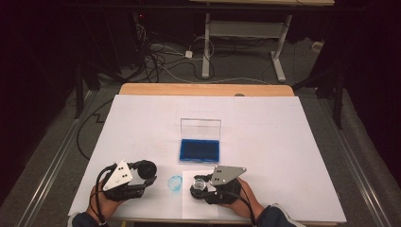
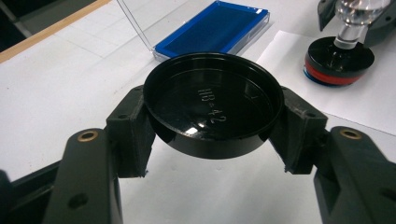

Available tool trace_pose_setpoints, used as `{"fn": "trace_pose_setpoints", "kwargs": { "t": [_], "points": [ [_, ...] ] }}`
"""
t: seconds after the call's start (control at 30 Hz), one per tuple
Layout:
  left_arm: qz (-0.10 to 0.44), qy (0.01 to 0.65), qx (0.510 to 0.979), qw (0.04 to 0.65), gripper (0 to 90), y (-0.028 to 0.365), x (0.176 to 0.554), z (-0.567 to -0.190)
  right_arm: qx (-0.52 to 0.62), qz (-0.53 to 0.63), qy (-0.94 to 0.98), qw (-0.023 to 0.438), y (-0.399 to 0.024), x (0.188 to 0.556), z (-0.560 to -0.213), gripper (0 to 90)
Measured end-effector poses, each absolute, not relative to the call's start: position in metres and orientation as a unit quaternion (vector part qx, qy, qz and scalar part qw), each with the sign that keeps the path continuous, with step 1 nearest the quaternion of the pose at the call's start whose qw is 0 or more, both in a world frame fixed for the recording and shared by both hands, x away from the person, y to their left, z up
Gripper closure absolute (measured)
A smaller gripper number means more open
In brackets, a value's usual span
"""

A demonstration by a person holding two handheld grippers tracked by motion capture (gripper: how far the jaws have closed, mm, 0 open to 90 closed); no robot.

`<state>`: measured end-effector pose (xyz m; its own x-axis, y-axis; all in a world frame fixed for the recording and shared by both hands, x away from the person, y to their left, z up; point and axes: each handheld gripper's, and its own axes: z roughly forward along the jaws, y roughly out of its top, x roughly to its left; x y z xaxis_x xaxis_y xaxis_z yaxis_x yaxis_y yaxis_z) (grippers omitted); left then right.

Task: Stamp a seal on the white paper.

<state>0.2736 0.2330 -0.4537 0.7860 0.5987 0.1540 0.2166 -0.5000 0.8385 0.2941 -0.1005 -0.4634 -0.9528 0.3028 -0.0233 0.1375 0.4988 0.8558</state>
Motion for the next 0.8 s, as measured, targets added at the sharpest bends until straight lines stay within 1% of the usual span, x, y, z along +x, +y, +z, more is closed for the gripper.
{"fn": "trace_pose_setpoints", "kwargs": {
  "t": [0.53,0.8],
  "points": [
    [0.22,0.244,0.838,0.436,36.2,0.233,0.274,-0.453,0.136,0.506,0.845,0.108,-0.108,0.294,-0.438,56.7],
    [0.22,0.243,0.838,0.435,36.2,0.233,0.274,-0.453,0.134,0.496,0.852,0.101,-0.105,0.292,-0.448,56.7]
  ]
}}
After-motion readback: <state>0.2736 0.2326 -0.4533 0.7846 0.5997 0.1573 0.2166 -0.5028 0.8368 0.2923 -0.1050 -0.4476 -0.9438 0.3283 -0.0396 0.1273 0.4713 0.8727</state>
